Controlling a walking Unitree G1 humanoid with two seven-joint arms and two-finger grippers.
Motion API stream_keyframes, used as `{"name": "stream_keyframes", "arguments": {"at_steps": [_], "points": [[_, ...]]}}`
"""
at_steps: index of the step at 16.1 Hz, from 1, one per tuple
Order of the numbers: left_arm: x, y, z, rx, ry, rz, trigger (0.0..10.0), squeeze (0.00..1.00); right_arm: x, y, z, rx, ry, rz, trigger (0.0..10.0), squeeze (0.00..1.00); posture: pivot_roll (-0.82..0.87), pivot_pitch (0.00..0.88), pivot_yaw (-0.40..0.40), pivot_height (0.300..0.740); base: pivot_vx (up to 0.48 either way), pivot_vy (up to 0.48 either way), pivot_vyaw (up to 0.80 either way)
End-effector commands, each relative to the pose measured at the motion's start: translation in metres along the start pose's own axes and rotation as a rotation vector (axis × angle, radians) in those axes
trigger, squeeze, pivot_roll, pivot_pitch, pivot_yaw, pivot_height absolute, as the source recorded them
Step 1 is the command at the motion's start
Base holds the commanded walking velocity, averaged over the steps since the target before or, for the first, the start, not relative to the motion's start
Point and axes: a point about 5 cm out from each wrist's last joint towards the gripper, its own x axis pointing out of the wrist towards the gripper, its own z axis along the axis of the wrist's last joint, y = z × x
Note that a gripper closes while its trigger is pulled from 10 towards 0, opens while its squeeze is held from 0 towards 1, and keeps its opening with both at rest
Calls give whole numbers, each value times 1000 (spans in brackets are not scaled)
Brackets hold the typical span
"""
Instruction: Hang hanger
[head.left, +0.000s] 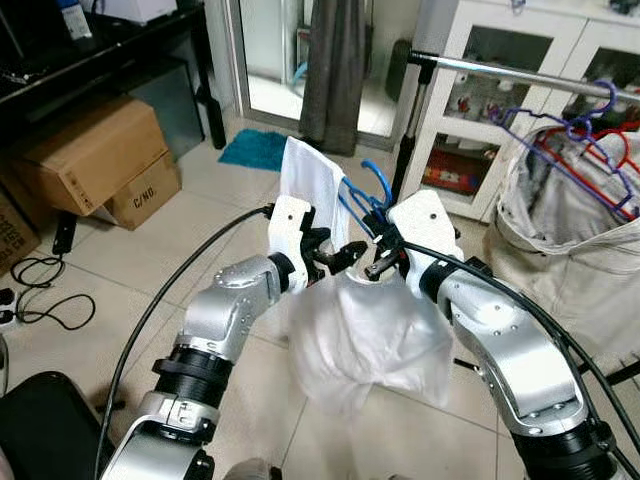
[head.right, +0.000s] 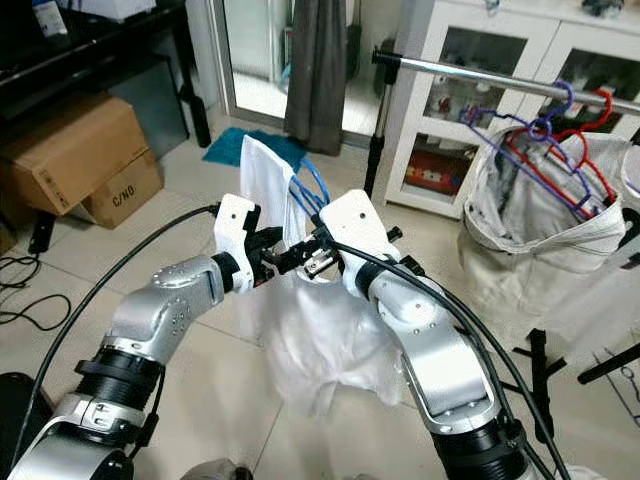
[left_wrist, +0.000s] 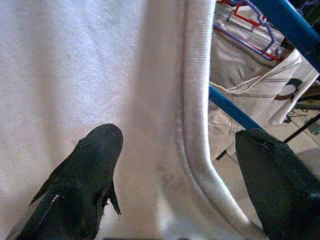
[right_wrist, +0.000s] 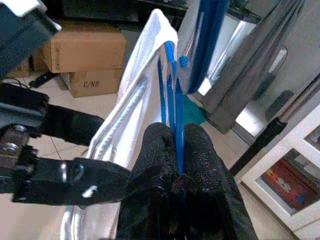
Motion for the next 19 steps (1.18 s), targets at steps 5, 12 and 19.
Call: {"name": "stream_keyframes", "arguments": {"at_steps": [5, 12, 19], "points": [[-1, -6, -1, 30, 7, -13, 0, 0, 1, -8, 5, -29, -30, -30, 0, 0, 1, 0, -10, 740, 0, 0, 0], [-2, 3, -10, -3, 44, 3, 0, 0, 2, -10, 9, -30, -50, -30, 0, 0, -1, 0, -7, 740, 0, 0, 0], [-6, 21, -16, 0, 79, 29, 0, 0, 0, -12, 15, -39, -75, -22, 0, 0, -5, 0, -5, 740, 0, 0, 0]]}}
